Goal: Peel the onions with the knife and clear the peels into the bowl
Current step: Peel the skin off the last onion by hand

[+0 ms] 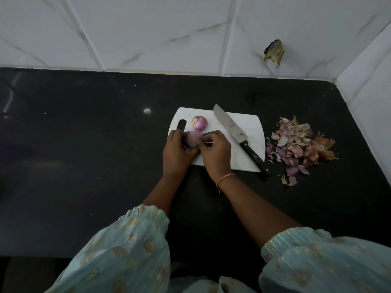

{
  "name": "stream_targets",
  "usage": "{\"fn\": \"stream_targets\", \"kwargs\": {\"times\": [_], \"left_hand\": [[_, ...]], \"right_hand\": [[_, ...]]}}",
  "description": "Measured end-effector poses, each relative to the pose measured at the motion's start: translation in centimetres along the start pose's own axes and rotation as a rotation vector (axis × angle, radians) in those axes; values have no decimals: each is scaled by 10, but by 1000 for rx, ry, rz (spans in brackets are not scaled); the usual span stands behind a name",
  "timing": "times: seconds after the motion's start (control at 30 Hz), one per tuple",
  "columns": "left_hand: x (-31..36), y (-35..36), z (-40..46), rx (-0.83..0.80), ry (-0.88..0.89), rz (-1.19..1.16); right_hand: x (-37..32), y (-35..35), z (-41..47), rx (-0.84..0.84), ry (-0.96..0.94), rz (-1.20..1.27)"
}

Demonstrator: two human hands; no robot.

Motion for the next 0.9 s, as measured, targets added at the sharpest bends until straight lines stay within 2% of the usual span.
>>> {"fn": "stream_targets", "kwargs": {"times": [0.17,0.5,0.6,0.73,0.9], "left_hand": [[0,0,0,-2,-12,6],[4,-2,-1,-9,-36,10],[2,-3,-1,-16,-60,31],[3,-1,0,-38,-71,60],[5,-2,-2,-35,-101,75]], "right_hand": [[-1,5,0,-41,-17,-37],[-15,25,6,-207,-82,-368],[-11,28,3,-259,-21,-310],[1,7,-1,-133,126,-37],[-6,6,-9,-62,65,-97]]}}
Point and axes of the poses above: each hand's wrist, its own z-axis towards the middle knuckle, its own y-axis out of the palm, x = y × z, the point moved 10 cm from there along z, towards the middle knuckle
